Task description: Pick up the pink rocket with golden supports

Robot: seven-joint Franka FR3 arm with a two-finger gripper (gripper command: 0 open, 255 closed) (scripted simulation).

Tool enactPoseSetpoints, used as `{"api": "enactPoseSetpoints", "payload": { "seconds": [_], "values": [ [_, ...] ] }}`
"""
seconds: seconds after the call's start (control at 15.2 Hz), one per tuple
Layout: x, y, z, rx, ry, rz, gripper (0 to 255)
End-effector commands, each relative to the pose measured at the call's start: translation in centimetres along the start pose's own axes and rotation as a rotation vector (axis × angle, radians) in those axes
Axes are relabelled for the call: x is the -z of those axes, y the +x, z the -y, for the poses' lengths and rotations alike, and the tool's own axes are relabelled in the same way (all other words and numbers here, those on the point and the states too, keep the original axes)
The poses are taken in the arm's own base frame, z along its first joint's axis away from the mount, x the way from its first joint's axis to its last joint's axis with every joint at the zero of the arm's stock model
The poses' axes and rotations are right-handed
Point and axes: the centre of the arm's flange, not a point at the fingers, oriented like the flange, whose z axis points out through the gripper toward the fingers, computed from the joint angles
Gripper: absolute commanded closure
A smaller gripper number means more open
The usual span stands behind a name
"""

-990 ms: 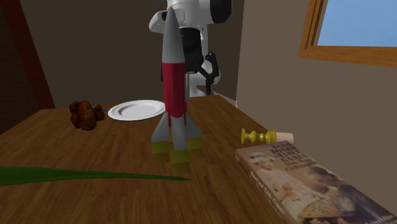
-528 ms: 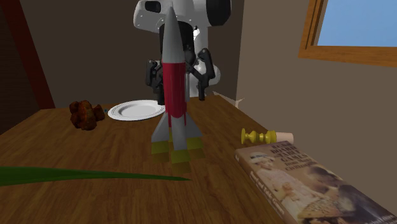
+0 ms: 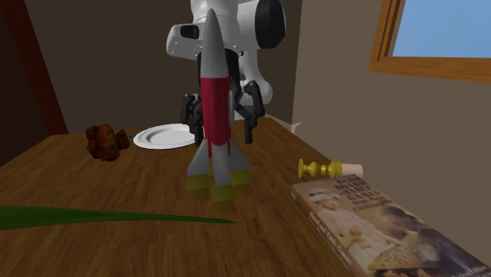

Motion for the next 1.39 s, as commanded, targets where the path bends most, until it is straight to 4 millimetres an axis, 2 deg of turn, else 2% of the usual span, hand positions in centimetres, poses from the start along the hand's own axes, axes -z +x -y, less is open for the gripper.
{"api": "enactPoseSetpoints", "payload": {
  "seconds": [0.0,0.07,0.66,1.32],
  "values": [
    [-0.1,-0.1,0.0,0.000,0.000,-0.001,0],
    [-0.1,-0.2,0.0,0.000,0.000,-0.001,255],
    [-0.1,-0.1,0.0,0.000,0.000,-0.001,255],
    [4.5,2.1,1.0,0.000,0.000,-0.001,255]
  ]
}}
